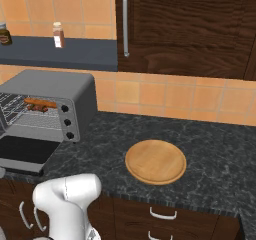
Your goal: Pick up the kebab skewer and baguette bread, and place them inside the toaster oven. Close the toaster oven door and start by setting the timer.
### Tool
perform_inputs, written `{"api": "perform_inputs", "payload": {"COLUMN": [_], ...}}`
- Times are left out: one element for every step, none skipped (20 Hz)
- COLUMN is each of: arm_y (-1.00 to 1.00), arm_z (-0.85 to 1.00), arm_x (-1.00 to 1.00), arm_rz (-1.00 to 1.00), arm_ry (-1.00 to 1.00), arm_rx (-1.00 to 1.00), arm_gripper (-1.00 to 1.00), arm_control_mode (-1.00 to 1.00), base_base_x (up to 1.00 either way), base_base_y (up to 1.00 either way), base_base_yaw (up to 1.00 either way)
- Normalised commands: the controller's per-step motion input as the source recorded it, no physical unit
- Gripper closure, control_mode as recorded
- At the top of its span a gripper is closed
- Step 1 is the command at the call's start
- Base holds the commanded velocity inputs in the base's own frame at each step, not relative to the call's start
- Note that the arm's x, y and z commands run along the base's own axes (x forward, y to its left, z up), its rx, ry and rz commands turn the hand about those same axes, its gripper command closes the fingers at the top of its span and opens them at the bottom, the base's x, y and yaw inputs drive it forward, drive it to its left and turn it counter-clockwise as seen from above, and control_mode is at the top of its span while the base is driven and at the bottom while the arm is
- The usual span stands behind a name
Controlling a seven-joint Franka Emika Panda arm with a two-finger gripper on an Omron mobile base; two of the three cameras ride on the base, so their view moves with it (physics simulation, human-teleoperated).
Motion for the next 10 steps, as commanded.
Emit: {"api": "perform_inputs", "payload": {"arm_y": [0.0, 0.0, 0.0, 0.02, 0.03, 0.0, 0.0, 0.01, 0.04, 0.02], "arm_z": [-0.11, -0.05, -0.08, -0.09, -0.11, -0.13, -0.12, -0.15, -0.19, -0.22], "arm_x": [0.19, 0.23, 0.19, 0.17, 0.15, 0.11, 0.06, 0.05, 0.06, 0.04], "arm_rz": [0.0, 0.0, 0.0, 0.0, 0.0, 0.0, 0.0, 0.0, 0.0, 0.0], "arm_ry": [0.0, 0.0, 0.0, 0.0, 0.0, 0.0, 0.0, 0.0, 0.0, 0.0], "arm_rx": [0.0, 0.0, 0.0, 0.0, 0.0, 0.0, 0.0, 0.0, 0.0, 0.0], "arm_gripper": [-1.0, -1.0, -1.0, -1.0, -1.0, -1.0, -1.0, -1.0, -1.0, -1.0], "arm_control_mode": [-1.0, -1.0, -1.0, -1.0, -1.0, -1.0, -1.0, -1.0, -1.0, -1.0], "base_base_x": [0.0, 0.0, 0.0, 0.0, 0.0, 0.0, 0.0, 0.0, 0.0, 0.0], "base_base_y": [0.0, 0.0, 0.0, 0.0, 0.0, 0.0, 0.0, 0.0, 0.0, 0.0], "base_base_yaw": [0.0, 0.0, 0.0, 0.0, 0.0, 0.0, 0.0, 0.0, 0.0, 0.0]}}
